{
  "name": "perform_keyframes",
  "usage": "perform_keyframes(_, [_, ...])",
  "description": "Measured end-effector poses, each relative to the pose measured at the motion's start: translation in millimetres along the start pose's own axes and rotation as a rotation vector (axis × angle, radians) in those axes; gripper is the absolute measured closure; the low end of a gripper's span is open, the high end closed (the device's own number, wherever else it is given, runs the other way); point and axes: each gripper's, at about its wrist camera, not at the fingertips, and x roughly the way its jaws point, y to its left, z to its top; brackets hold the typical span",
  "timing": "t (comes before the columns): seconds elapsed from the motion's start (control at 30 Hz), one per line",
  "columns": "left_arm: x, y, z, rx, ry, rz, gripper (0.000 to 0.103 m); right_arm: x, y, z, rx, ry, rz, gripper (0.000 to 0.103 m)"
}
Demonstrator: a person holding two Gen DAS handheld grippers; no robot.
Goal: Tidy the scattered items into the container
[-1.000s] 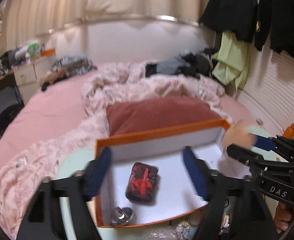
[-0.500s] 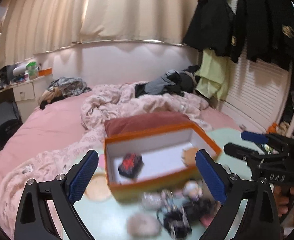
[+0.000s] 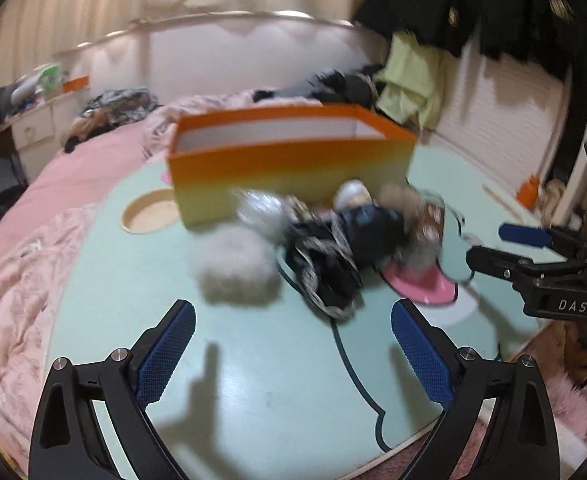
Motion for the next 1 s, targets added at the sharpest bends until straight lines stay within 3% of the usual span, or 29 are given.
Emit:
perform_keyframes(0.03, [7,-4,-4,0.019,0.030,0.026,0.005,3,1,-4,0.000,0.014,-0.006,0.022])
perform_keyframes(0.1, [12,-3,-8,0.008,0.044,0.011,0.000,13,3,-10,-0.008,0.061,-0.041,0.021])
perform_keyframes(0.17, [13,1,-9,-0.006,0.050,0.010,0.000,15,7,-13,-0.032,0.056,-0.080,0.000])
perform_keyframes(1.0, [13,7,-13,-0.008,0.038,0.006,0.000,15,4,-17,-0.013,0.048,-0.075,0.000])
